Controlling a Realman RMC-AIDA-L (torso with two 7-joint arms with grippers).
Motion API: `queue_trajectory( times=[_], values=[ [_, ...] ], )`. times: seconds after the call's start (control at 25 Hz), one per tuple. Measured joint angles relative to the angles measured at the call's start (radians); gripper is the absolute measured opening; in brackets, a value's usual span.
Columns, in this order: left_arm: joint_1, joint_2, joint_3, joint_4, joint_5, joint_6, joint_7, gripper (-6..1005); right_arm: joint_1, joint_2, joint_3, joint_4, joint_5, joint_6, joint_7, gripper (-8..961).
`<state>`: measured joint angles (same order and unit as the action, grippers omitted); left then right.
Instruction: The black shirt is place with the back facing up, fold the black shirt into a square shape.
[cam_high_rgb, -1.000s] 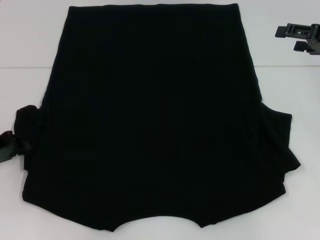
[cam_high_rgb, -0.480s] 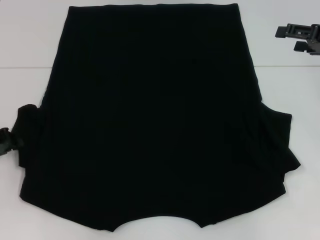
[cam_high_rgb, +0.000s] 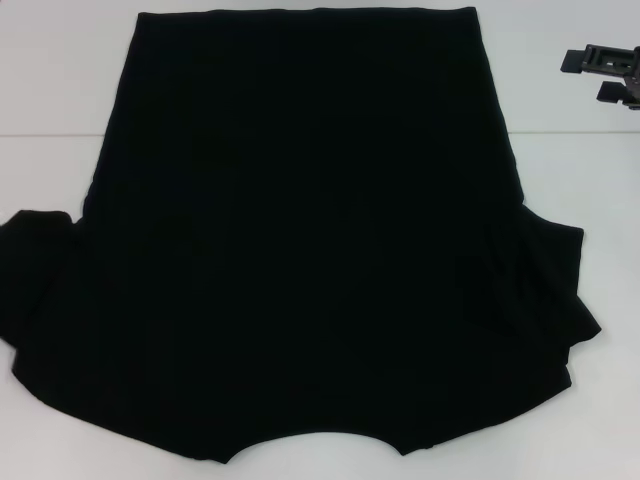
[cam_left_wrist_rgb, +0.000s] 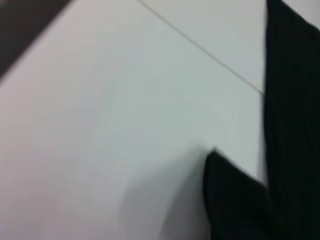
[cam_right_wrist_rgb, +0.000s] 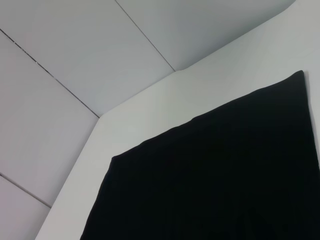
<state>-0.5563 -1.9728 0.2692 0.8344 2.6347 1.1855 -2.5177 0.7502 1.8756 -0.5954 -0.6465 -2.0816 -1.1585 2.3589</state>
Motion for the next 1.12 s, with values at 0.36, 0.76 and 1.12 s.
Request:
queue_trajectory(
  times=[0.36, 0.76, 1.12],
  values=[
    [-0.029, 0.017, 0.003, 0.018, 0.022, 0.012, -0.005, 23, 0.000, 0.000, 0.000, -0.001, 0.000, -0.010, 0.002, 941],
    [-0.123, 0.019, 0.065, 0.026, 0.017, 0.258, -0.035, 27, 0.000, 0.001, 0.000, 0.000, 0.000, -0.011, -0.001, 941],
    [-0.204, 0.006, 0.255, 0.027, 0.019, 0.276, -0.118, 30, 0.000, 0.000, 0.000, 0.001, 0.000, -0.009, -0.002, 941]
  ],
)
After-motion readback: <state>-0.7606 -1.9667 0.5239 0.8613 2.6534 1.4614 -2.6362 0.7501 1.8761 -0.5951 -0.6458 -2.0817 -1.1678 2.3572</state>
